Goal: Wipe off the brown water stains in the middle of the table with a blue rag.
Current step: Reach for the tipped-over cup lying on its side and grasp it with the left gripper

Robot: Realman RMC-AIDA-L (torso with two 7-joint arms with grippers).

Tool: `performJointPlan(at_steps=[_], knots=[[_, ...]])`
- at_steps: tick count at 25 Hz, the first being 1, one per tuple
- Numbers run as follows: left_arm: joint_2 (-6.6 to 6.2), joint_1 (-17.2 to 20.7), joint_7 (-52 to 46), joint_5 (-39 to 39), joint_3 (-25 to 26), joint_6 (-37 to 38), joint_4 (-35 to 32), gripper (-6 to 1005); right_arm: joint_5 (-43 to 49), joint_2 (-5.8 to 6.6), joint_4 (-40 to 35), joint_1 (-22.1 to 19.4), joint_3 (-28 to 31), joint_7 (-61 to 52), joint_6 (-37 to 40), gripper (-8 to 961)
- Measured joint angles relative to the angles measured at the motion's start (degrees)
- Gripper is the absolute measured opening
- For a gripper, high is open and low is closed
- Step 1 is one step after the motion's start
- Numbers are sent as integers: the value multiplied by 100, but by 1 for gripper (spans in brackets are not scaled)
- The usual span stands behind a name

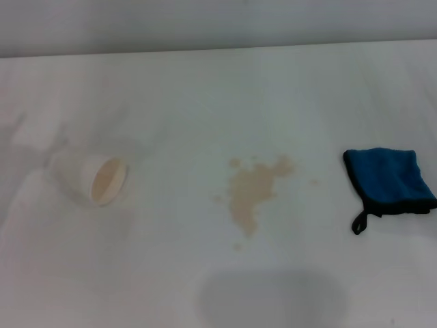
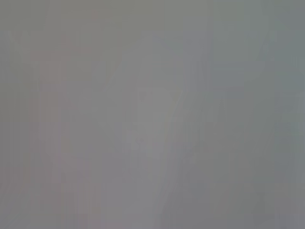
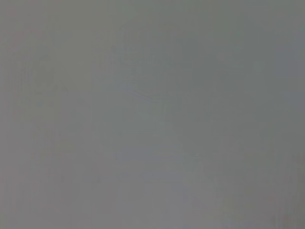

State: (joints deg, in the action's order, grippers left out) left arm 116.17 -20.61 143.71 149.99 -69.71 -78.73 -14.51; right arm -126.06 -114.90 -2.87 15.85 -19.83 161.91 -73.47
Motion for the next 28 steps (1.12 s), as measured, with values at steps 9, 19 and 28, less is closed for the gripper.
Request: performJointPlan(at_steps=[9,19,28], knots=[[-547,295,-2312,-2264,73,1068,-2027,876,0,3,-20,-5,-1,-13,-17,875],[-757,155,-4407,-5521,1384,852,-4063,877,11,-4,205,-2,-25,-432,-181,875],[-891,-515,-5268,-7914,2413,-698,-5454,876,12,-16,277,131,-25,-1028,-231,875]])
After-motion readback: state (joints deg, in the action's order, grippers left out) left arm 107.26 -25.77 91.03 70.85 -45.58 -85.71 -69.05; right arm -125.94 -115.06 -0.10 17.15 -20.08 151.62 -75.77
